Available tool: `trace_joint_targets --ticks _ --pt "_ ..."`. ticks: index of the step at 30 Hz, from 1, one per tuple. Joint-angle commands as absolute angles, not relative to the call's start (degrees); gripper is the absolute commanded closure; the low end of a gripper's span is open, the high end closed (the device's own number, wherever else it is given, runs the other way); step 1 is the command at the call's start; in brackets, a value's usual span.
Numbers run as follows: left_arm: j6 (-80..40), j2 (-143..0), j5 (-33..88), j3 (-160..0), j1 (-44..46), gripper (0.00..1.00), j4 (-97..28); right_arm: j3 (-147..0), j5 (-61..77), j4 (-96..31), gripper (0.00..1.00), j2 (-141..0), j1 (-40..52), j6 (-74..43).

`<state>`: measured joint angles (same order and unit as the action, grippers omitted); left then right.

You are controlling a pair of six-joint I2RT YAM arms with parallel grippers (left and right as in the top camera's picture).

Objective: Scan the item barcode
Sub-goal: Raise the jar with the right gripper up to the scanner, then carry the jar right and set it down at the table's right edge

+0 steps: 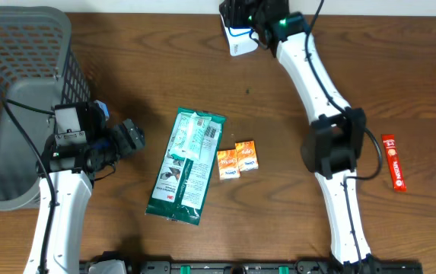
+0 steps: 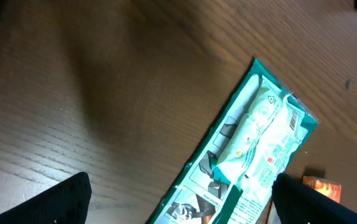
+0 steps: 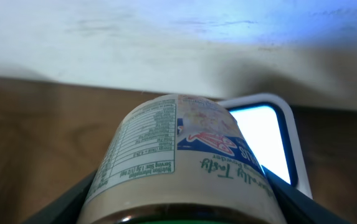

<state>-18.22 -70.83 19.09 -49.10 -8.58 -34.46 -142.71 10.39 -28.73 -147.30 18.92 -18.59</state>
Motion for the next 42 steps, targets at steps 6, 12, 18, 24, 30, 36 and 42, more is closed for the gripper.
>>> trace_joint_targets --ticks 6,12,18,24,30,36,42 --pt "-18.94 -71.09 18.33 -49.45 -9.1 0.07 -34.65 -143.5 11.05 -10.94 0.99 -154.8 17.72 -22.92" --pt "-18.94 -71.09 18.33 -49.45 -9.1 0.07 -34.65 -143.5 10.9 -5.32 0.99 -155.26 17.69 -22.9" --pt "-18.94 -71.09 18.33 -49.45 -9.1 0.07 -34.65 -143.5 10.59 -6.26 0.99 -155.28 17.72 -22.24" --pt "-18.94 -71.09 18.33 -49.45 -9.1 0.07 -34.65 -143.5 10.55 -5.96 0.99 -155.3 17.61 -22.24" --pt "-18.94 -71.09 18.33 -49.45 -9.1 0.07 -34.65 -143.55 16.53 -6.07 0.99 -154.06 16.8 -20.64" --pt "-18.94 -71.09 18.35 -49.45 -9.1 0.07 -34.65 -143.55 23.51 -18.09 0.99 -144.73 14.09 -20.53" --pt "-18.94 -71.09 18.33 -49.45 -9.1 0.07 -34.65 -143.55 24.16 -42.44 0.99 -132.25 10.72 -14.96"
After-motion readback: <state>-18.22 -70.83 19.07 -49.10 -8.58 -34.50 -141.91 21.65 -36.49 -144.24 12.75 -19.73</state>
